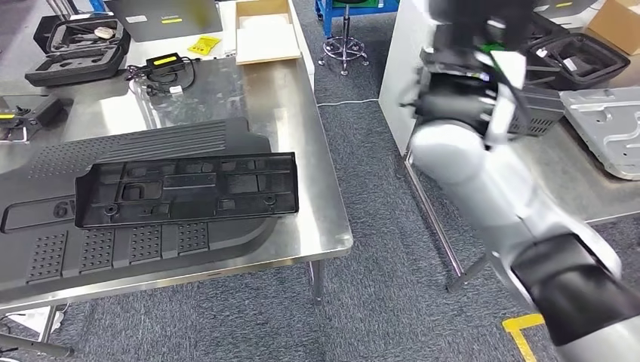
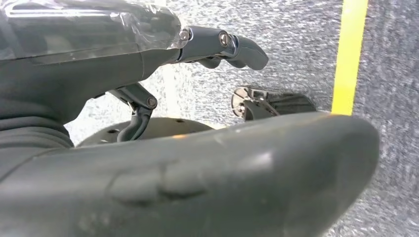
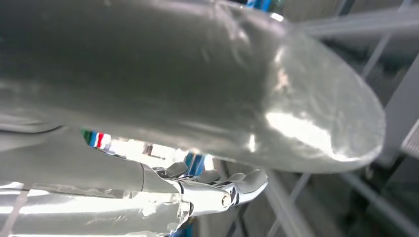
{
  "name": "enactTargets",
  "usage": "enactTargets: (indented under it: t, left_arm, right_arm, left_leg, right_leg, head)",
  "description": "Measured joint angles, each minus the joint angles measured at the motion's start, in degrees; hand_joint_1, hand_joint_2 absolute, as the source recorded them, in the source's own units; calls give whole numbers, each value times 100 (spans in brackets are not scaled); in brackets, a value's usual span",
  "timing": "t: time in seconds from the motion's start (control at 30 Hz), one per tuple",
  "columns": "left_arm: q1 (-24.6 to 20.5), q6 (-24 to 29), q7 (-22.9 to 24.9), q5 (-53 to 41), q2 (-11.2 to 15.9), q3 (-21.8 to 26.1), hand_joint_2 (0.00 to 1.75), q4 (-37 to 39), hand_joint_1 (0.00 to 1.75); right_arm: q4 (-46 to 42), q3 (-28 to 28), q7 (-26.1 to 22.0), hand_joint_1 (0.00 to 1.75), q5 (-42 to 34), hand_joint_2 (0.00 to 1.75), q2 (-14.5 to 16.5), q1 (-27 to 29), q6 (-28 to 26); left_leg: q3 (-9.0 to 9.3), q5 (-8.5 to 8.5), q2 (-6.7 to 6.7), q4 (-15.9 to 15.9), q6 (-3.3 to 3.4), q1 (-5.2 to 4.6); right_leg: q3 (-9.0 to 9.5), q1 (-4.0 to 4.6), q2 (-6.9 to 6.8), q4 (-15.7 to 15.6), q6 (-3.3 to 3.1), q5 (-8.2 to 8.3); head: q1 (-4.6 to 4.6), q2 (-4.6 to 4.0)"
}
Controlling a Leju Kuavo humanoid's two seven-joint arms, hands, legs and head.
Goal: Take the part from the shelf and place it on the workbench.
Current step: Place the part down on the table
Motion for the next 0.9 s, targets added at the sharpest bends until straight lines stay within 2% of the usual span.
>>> enactTargets:
  t: [0.2,0.4,0.5,0.6,0.73,0.83,0.9]
  left_arm:
    - [43,6,-64,59,0,47,0,1,0]
    - [74,-21,-138,129,0,148,0,10,0]
    - [97,-47,-198,219,0,202,0,16,0]
    - [114,-70,-207,290,0,262,0,24,0]
    - [121,-17,-206,376,0,343,175,28,0]
    - [122,163,-205,438,0,413,175,38,0]
    - [124,253,-197,487,0,452,175,50,0]
  right_arm:
    - [-1134,-915,34,0,539,0,-603,1221,1]
    - [-1944,-1663,-97,0,528,0,-962,2093,5]
    - [-2283,-2103,-526,0,202,0,-1008,2794,4]
    - [-2562,-2585,-1364,0,-466,0,-973,3675,3]
    - [-2800,-3129,-2698,0,-1588,0,-754,4921,6]
    - [-2803,-3264,-3871,0,-2450,0,-464,5884,8]
    - [-2743,-3282,-4475,0,-2943,0,-225,6425,12]
  left_leg:
    - [17,-16,6,-2,11,0]
    - [21,-27,9,-5,15,-6]
    - [24,-33,3,-6,18,-4]
    - [25,-41,2,-7,24,-7]
    - [26,-54,1,-8,30,-10]
    - [27,-67,-1,-6,37,-14]
    - [27,-76,-2,-6,42,-21]
  right_leg:
    - [20,-1,3,-13,12,-8]
    - [23,-3,11,-15,20,-15]
    - [34,0,0,-19,26,-23]
    - [38,2,-3,-19,32,-30]
    - [45,-2,-5,-23,35,-43]
    - [53,-15,-10,-30,42,-51]
    - [54,-23,-11,-30,51,-57]
  head:
    - [-1,0]
    - [-1,0]
    - [0,0]
    - [-1,0]
    - [0,0]
    - [0,0]
    - [-1,0]
